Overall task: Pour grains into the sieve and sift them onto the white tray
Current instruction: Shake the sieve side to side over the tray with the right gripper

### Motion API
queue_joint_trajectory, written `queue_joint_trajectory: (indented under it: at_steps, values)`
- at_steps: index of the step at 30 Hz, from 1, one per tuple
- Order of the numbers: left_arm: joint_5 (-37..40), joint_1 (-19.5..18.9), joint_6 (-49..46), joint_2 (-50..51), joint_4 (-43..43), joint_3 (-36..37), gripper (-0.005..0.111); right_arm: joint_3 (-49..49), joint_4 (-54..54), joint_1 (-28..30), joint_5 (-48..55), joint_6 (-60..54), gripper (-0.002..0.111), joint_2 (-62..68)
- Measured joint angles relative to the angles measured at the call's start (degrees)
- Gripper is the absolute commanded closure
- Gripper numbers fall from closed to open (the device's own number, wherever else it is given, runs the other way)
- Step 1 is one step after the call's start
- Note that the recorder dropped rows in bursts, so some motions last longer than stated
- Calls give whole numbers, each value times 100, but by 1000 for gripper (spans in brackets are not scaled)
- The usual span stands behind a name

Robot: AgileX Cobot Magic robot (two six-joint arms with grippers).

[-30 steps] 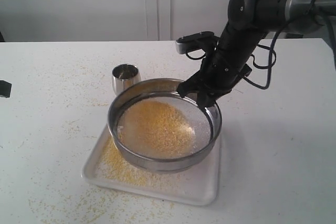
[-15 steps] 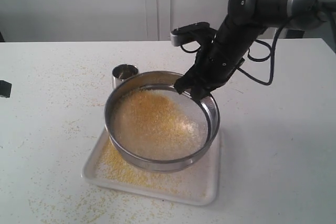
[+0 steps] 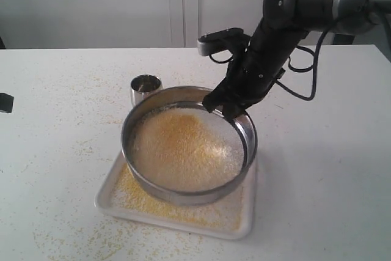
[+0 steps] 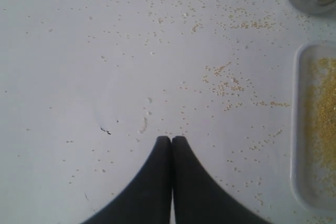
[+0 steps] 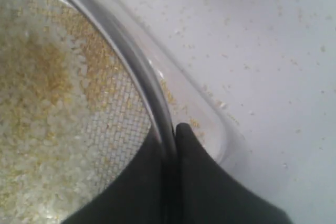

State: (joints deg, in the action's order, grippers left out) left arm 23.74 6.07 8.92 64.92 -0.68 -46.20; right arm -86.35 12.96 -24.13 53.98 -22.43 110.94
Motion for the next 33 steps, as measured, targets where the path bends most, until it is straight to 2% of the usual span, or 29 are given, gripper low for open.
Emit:
queue_joint_trajectory:
  at_steps: [5, 10, 15, 20, 22, 26, 28, 31, 33]
  values:
    - [0, 0, 0, 0, 0, 0, 107, 13, -354, 8, -65, 935, 108, 0]
    - [-2, 0, 0, 0, 0, 0, 107, 0, -79, -10, 246, -237, 108, -8]
    - [-12, 0, 0, 0, 0, 0, 107, 14, -276, -32, -71, 949, 108, -8]
    - [-12, 0, 0, 0, 0, 0, 107, 3, 121, -132, 169, -469, 108, -23]
    - [-12, 0, 0, 0, 0, 0, 107, 13, -152, -176, 277, -307, 108, -23]
    - [-12, 0, 0, 0, 0, 0, 107, 13, -499, -126, -215, 941, 108, -23]
    - [-12, 0, 0, 0, 0, 0, 107, 13, -312, -114, -251, 731, 108, -23]
    - [-12, 0, 0, 0, 0, 0, 107, 13, -109, -135, 21, -167, 108, -23]
    - [-12, 0, 0, 0, 0, 0, 107, 24, -312, -158, 111, 52, 108, -23]
